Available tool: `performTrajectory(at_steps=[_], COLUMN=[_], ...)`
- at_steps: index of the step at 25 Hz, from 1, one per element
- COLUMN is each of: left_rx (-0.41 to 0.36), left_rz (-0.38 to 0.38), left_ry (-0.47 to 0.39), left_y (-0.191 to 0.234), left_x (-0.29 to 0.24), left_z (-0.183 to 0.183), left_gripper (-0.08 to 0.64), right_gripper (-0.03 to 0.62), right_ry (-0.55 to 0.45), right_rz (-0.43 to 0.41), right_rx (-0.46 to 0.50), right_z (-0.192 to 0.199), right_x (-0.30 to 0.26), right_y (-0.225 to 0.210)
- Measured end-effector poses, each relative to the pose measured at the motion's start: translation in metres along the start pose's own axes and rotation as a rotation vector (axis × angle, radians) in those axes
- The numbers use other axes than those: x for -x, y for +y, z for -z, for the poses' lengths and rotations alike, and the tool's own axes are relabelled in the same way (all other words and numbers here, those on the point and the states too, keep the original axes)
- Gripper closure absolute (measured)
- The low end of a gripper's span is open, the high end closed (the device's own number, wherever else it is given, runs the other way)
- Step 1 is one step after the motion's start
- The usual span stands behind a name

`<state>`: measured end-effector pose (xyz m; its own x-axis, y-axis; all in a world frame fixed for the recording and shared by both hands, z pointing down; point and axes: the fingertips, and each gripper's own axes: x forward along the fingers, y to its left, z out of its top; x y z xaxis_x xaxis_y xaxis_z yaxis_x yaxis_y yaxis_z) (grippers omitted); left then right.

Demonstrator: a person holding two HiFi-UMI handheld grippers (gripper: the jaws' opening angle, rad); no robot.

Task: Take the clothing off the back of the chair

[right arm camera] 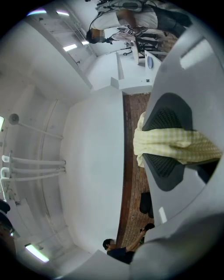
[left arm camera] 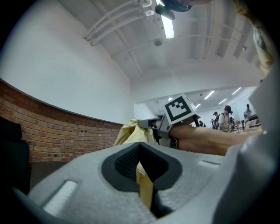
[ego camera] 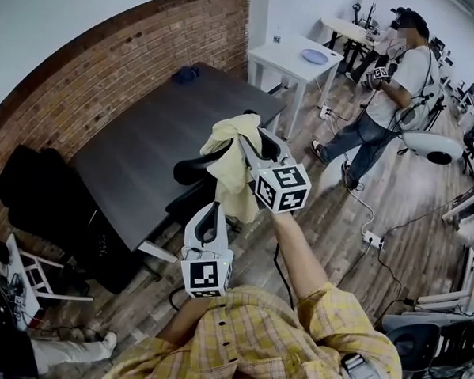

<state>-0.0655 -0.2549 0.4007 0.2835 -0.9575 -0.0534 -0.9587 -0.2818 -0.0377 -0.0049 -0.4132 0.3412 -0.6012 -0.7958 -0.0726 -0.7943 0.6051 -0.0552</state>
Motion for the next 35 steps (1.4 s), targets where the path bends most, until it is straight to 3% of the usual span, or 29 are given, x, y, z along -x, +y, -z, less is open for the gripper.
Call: performTrajectory(at_steps=[10,17,35], left_rx=[-0.016,-0.017,0.014], left_rz=[0.025,0.045,0.071], left_ry=[-0.007,-0.013,-0.03], left_y=[-0.012,-0.019,-0.024], left_x=[0.003,0.009,0.019], left_z=[-0.007,-0.009,-0.017], left_gripper=[0.558,0.558,0.558], right_gripper=[0.44,0.44,0.439], right_ry=[-0.123,-0.175,-0.146], right_rz=[0.067,0.099,0.18], right_rx=[0.037,0.047,0.048], right_z=[-0.064,-0.089,-0.052], right_x=[0.035,0.061,0.116], right_y=[-0.006,-0.003,0.014])
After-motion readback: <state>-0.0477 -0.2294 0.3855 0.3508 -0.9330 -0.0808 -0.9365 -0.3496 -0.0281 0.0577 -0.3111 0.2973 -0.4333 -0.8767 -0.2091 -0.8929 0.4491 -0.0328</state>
